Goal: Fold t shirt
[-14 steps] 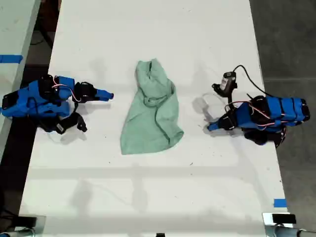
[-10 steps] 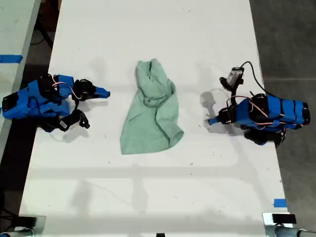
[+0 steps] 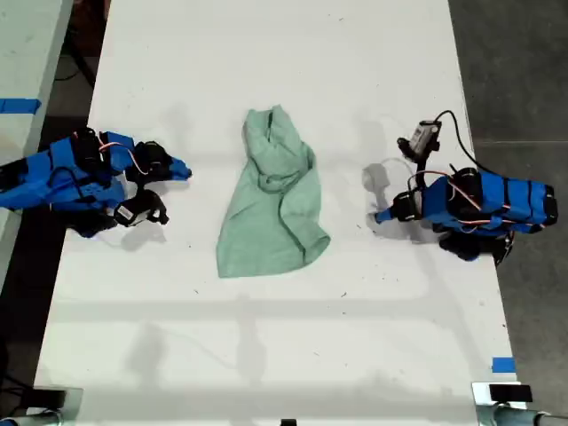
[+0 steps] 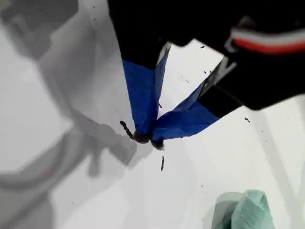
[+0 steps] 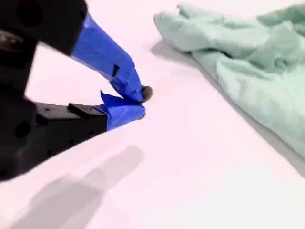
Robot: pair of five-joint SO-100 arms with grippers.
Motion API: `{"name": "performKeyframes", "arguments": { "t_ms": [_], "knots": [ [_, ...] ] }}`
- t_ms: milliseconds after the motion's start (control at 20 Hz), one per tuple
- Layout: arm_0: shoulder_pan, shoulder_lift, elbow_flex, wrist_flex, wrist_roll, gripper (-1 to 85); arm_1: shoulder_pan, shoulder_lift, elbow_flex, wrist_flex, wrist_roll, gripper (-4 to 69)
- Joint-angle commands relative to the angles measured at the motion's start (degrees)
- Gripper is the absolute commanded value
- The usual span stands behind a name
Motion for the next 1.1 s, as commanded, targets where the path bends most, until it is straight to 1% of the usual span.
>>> {"name": "performKeyframes", "arguments": {
  "t_ms": [0,100,150,200,300,400,500,650,750,850,950,1000,1050],
  "knots": [
    [6.15,-24.08,-21.27,5.19,-4.48,-0.3,0.79,0.44,3.16,-1.76,0.18,0.8],
    [12.22,-34.98,-32.78,8.00,-8.26,0.4,0.53,0.44,3.16,-1.76,0.35,0.8],
    [14.77,-39.02,-35.42,7.73,-11.16,8.2,0.53,0.44,3.16,-1.76,0.35,0.8],
    [16.88,-42.89,-36.91,6.68,-13.18,12.8,0.53,0.44,3.16,-1.76,0.35,0.8],
    [21.45,-49.22,-38.76,3.08,-16.44,19.4,0.53,0.44,3.16,-1.76,0.26,0.8],
    [26.02,-55.20,-42.19,0.53,-19.07,21.1,0.53,0.44,3.16,-1.76,0.18,0.8],
    [29.36,-64.51,-49.31,-0.70,-19.51,21.7,0.62,0.44,3.16,-1.76,0.18,0.8],
    [31.55,-84.73,-66.09,2.46,-18.37,23.6,0.53,0.35,3.16,-1.76,0.35,0.8],
    [31.29,-95.98,-74.53,6.42,-17.05,23.6,0.35,0.35,3.16,-1.76,0.35,0.8],
    [30.23,-100.37,-75.94,7.03,-16.52,22.5,0.35,0.35,3.16,-1.76,0.26,0.8],
    [29.71,-99.76,-75.85,8.53,-16.52,21.4,0.35,0.35,3.16,-1.76,0.18,0.8],
    [29.53,-99.14,-75.76,9.32,-16.70,18.8,0.35,0.35,3.16,-1.76,0.18,0.8],
    [29.18,-98.88,-75.50,10.28,-17.75,8.1,0.35,0.35,3.16,-1.76,0.09,0.8]
  ]
}}
